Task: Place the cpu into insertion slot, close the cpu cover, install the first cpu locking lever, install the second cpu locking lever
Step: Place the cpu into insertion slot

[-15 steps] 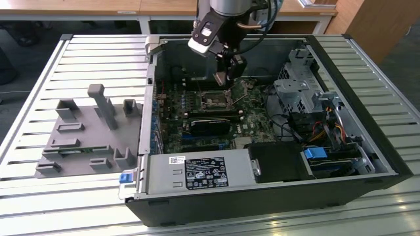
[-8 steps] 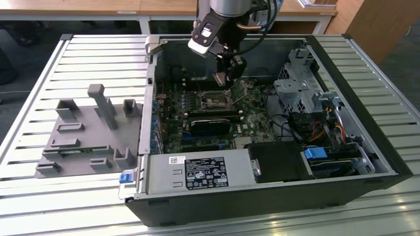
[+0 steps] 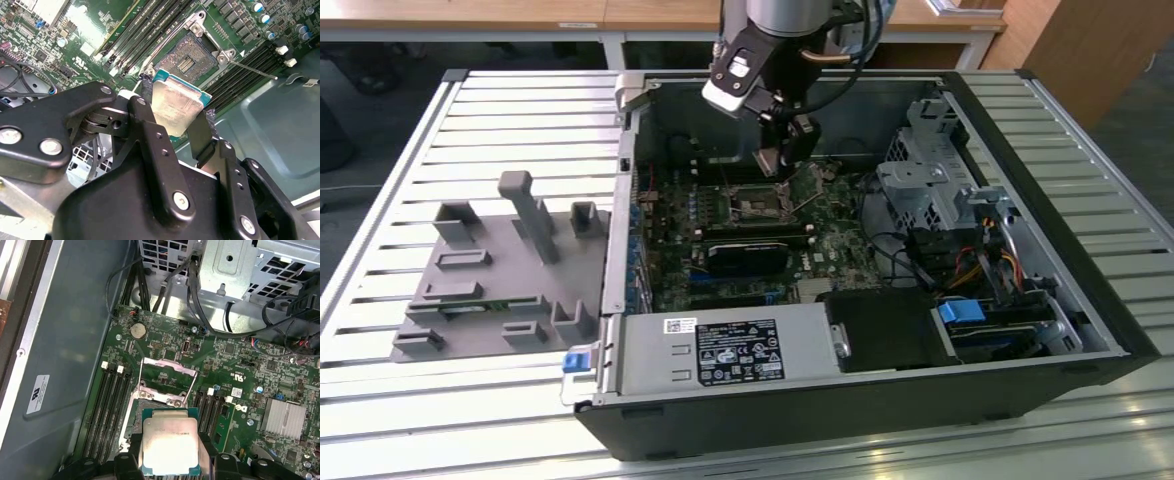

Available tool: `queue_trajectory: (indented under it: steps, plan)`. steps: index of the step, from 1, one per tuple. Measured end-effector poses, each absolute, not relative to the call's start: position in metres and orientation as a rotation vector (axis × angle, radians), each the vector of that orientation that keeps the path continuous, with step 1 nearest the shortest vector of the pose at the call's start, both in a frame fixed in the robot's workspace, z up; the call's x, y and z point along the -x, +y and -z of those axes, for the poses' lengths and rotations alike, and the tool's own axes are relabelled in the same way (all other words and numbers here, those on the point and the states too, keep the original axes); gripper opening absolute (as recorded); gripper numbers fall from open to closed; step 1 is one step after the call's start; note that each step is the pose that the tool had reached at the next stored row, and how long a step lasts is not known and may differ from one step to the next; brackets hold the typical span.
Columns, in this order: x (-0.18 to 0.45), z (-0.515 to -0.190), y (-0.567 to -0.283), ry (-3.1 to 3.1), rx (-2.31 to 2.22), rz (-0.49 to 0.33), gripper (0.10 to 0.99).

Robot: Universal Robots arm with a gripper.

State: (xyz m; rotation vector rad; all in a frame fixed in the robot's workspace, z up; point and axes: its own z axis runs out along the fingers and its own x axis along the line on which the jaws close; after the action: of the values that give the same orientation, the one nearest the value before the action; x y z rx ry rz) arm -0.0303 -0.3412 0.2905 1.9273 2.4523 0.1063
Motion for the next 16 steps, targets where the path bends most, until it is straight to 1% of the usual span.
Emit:
queue_trajectory:
  steps: [16]
  plan:
    - [0.0303,-0.2866,-0.3412,2.448,-1.935,-0.104,0.529]
